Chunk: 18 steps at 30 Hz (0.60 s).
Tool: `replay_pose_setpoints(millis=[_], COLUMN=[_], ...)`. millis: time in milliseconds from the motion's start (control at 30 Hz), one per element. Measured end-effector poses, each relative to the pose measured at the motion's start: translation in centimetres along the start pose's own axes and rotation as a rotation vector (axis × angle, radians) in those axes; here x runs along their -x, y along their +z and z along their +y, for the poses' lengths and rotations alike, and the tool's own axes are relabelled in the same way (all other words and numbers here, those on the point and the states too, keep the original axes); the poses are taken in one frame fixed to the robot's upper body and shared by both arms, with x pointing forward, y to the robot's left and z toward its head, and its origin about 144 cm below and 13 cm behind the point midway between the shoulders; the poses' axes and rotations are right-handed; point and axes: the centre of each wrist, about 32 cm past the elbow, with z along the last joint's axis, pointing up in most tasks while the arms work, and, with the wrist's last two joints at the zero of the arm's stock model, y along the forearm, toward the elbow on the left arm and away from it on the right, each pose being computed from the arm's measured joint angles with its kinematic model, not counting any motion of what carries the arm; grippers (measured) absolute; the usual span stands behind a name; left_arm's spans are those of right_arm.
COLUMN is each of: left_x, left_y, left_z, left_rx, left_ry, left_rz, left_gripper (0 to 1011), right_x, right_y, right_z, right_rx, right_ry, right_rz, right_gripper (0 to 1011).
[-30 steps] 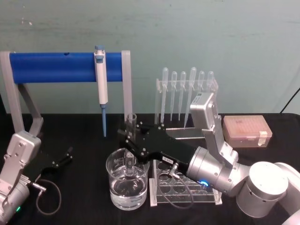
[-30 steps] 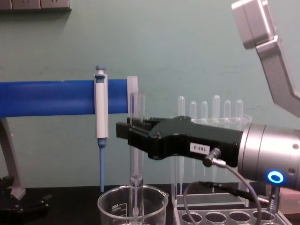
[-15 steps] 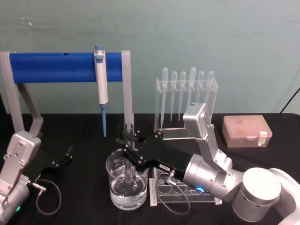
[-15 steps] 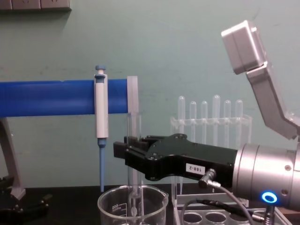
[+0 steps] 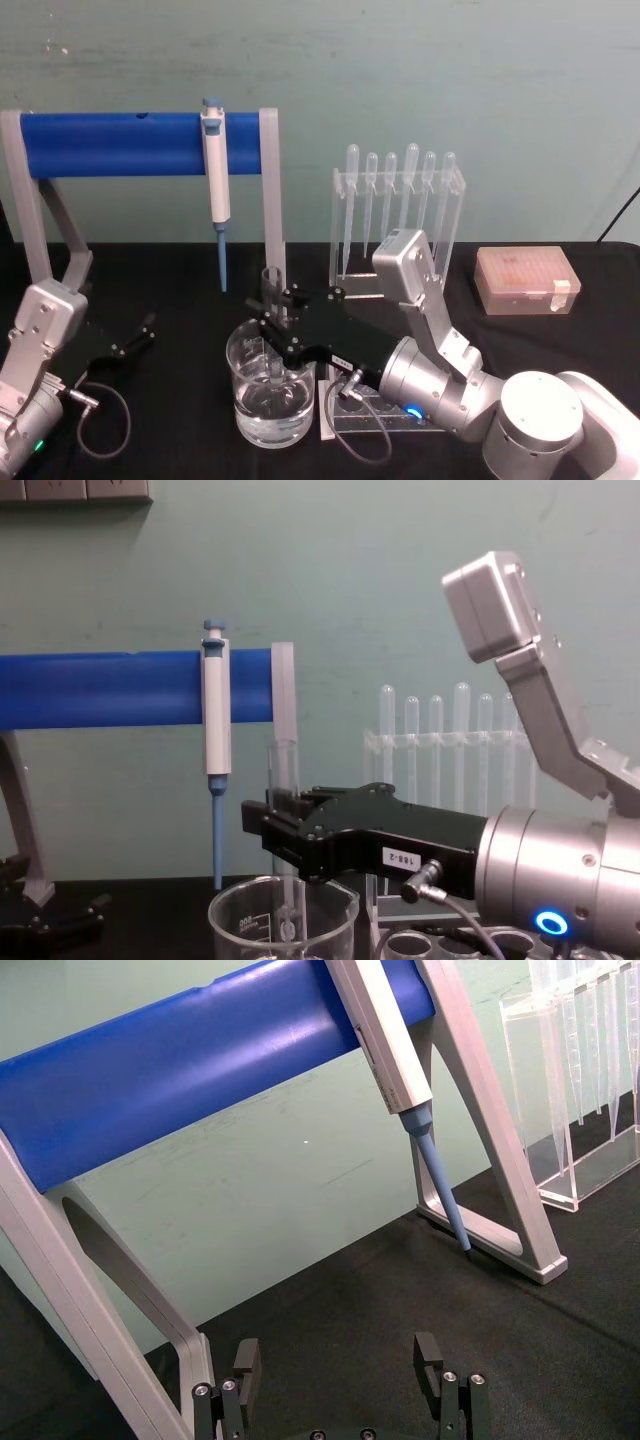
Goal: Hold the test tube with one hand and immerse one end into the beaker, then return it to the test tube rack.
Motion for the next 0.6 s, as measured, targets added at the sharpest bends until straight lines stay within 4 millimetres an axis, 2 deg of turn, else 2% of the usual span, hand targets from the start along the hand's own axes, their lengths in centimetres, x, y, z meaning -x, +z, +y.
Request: replay_pose_setpoints(millis=[600], left_x=[0.0], left_y=[0.0], left_z=[0.0], left_rx=[0.000], left_ry=[0.000], left_rz=[0.000], left_gripper=[1000], right_x=[0.4], right_y=[-1.4], right_z=[0.1], right_rx=[0.005], right_ry=[0.008], right_rz=[0.019], right_gripper=[228])
